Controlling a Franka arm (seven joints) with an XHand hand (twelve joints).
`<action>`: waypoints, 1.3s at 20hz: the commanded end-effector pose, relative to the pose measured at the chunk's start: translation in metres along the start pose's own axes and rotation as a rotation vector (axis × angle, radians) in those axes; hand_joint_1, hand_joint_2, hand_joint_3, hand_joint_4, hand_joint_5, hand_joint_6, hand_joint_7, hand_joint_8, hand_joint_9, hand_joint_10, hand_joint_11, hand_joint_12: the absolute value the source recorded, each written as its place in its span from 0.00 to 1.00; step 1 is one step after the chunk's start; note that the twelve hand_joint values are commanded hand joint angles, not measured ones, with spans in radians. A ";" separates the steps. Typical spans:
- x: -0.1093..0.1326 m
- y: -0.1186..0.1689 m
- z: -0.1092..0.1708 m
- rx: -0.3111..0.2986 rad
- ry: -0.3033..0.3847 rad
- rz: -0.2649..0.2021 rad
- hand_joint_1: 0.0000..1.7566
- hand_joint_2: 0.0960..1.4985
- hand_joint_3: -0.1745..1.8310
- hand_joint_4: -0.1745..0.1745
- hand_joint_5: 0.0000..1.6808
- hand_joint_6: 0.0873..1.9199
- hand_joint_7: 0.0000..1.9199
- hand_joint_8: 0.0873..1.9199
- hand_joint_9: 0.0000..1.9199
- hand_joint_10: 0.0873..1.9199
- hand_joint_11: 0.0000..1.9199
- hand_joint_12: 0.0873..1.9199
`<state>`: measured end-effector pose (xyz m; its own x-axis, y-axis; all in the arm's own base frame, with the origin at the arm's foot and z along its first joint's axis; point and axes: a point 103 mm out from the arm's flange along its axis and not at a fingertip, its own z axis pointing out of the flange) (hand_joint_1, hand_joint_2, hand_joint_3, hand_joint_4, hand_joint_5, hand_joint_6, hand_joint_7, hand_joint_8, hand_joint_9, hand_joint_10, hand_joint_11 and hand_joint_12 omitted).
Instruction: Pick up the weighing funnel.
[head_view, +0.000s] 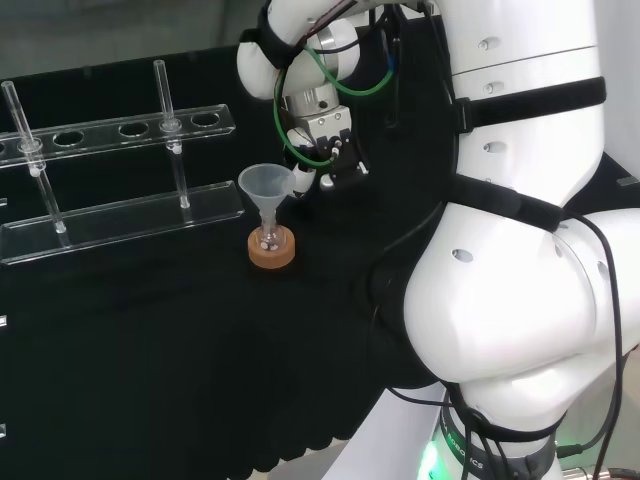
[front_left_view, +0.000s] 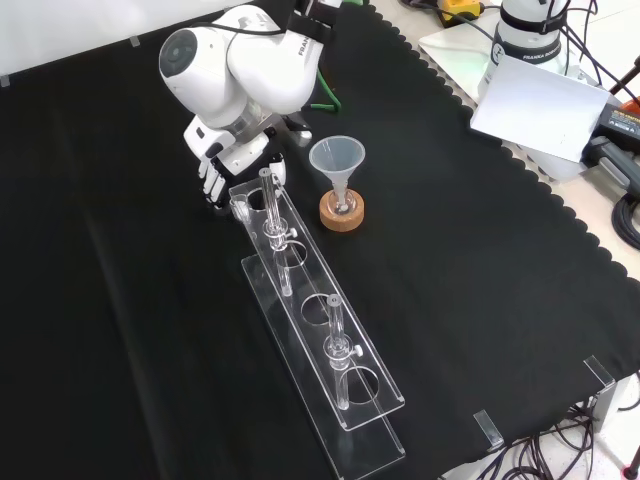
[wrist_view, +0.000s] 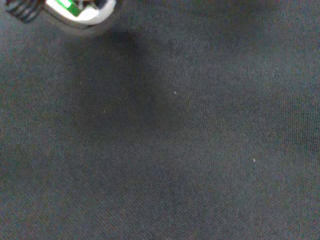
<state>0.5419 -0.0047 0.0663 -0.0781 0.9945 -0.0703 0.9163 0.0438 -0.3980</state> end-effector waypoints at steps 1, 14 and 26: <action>-0.002 0.001 -0.001 0.000 -0.006 0.017 0.49 0.40 0.34 0.48 0.35 0.34 0.26 0.35 0.41 0.25 0.30 0.64; 0.001 0.004 0.001 0.001 -0.006 0.003 0.49 0.40 0.34 0.48 0.35 0.34 0.26 0.35 0.41 0.25 0.31 0.64; 0.004 0.010 0.002 0.002 -0.001 0.016 0.49 0.40 0.34 0.48 0.35 0.35 0.26 0.35 0.41 0.25 0.31 0.64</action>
<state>0.5475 -0.0019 0.0606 -0.0774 0.9942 -0.0753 0.9169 0.0414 -0.3970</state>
